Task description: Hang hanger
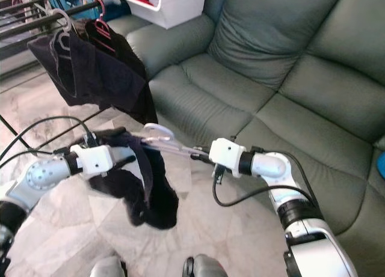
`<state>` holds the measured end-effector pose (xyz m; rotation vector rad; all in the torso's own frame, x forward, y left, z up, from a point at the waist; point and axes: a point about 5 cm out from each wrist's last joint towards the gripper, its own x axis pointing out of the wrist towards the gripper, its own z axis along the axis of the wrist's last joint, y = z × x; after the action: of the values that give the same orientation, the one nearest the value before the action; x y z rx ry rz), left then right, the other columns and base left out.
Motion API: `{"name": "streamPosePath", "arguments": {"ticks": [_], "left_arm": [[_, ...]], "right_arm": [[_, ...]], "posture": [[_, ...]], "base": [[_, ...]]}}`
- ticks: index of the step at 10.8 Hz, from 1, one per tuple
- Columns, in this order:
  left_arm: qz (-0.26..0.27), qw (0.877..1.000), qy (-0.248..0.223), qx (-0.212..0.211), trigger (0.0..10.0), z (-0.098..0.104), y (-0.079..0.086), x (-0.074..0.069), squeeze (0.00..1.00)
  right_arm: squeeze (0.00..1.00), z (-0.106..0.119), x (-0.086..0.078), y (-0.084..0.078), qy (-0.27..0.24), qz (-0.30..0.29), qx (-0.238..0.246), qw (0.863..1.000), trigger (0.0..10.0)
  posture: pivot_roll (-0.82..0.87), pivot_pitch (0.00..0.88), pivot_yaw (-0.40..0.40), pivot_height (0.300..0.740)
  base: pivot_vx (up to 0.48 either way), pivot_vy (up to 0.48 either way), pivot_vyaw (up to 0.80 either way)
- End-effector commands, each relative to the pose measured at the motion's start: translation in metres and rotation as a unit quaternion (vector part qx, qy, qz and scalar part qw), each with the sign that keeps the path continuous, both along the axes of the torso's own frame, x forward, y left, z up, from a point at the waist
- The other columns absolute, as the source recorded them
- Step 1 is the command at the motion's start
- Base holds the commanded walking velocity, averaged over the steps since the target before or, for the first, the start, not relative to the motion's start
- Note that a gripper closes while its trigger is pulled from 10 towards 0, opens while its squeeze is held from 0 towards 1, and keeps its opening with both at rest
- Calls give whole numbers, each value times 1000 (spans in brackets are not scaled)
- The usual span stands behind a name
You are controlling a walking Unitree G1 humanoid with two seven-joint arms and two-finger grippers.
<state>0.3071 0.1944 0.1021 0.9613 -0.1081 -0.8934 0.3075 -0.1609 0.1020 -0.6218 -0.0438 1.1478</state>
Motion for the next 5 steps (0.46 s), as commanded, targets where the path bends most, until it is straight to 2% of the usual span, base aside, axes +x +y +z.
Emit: {"name": "streamPosePath", "arguments": {"ticks": [1,3,5], "left_arm": [[-11,1000,9,13,0,0,-1,2,0],[-17,999,19,42,0,4,3,8,0],[-15,998,28,50,0,9,8,13,0]], "right_arm": [[0,13,2,3,-31,11,18,999,10000],[0,15,0,0,-47,22,0,999,10000],[0,17,2,-1,-62,19,-5,998,10000]], "posture": [[-29,79,-72,740],[-37,80,-76,740],[-41,80,-74,740]], "base": [[0,0,0],[0,0,0],[0,0,0]]}}
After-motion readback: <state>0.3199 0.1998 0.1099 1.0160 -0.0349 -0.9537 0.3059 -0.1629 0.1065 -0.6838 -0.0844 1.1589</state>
